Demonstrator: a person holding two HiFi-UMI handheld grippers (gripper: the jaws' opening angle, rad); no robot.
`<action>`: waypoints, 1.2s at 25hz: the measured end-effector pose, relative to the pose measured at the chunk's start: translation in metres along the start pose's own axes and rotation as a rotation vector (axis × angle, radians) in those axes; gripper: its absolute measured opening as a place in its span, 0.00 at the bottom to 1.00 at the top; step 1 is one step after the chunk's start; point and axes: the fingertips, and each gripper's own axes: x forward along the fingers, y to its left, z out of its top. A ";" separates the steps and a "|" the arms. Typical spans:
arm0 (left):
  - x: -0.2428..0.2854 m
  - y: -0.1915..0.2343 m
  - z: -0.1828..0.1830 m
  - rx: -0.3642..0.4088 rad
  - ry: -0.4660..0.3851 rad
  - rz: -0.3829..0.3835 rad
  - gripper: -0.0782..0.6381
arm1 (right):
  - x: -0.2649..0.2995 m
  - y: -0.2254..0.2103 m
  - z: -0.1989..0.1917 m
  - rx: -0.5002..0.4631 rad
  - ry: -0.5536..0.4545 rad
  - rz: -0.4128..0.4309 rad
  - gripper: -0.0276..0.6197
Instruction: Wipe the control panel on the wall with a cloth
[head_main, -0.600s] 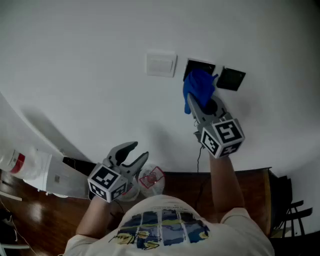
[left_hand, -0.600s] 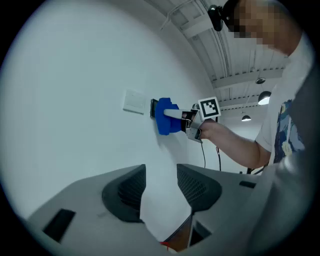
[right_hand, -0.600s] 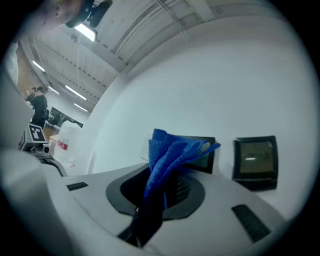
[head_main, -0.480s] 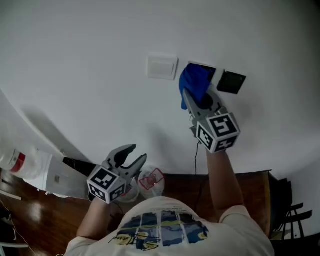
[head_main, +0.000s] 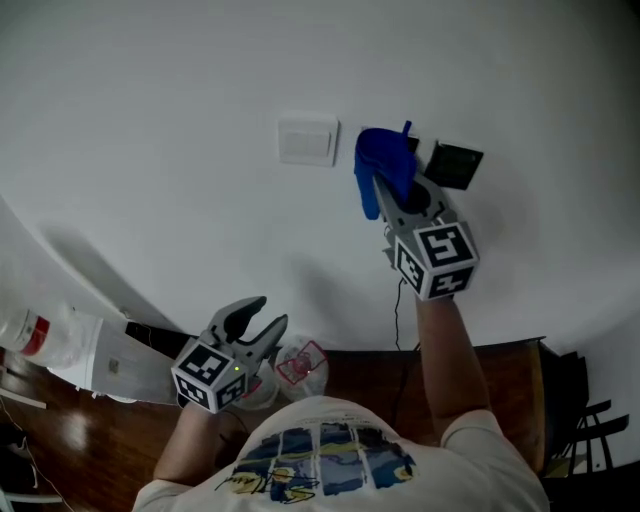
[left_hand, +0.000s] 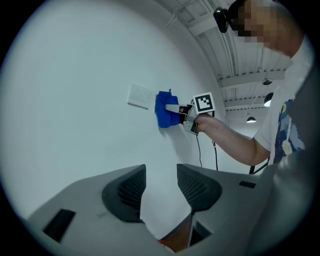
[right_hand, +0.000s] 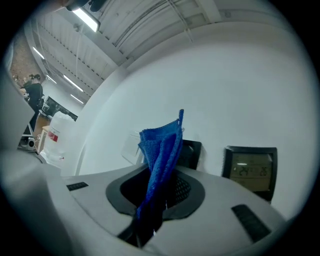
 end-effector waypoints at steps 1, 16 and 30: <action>0.002 -0.001 0.000 0.000 0.001 -0.005 0.35 | -0.003 -0.005 -0.001 0.003 0.000 -0.011 0.15; 0.021 -0.011 -0.001 0.018 0.021 -0.042 0.35 | -0.042 -0.057 -0.016 0.026 0.004 -0.147 0.15; 0.029 -0.022 -0.007 0.017 0.043 -0.065 0.35 | -0.063 -0.067 -0.002 -0.026 -0.029 -0.169 0.14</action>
